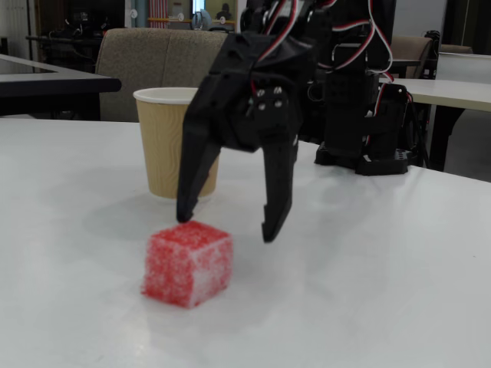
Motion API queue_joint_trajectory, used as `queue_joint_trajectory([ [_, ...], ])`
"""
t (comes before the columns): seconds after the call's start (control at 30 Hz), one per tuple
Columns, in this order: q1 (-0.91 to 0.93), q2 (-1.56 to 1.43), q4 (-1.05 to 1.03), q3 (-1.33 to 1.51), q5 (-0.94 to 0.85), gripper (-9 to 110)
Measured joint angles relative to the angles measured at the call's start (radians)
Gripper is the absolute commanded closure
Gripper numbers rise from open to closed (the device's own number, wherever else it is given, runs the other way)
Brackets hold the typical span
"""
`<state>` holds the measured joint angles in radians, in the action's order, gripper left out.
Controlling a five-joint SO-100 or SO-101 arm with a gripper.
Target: Grasp a red cube and put it in the cup.
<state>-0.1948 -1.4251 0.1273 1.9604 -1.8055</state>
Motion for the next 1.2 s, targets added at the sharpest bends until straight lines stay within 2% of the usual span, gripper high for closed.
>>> queue_joint_trajectory([
  [1.2,0.107,0.207,0.046,-0.153,-0.052,75],
])
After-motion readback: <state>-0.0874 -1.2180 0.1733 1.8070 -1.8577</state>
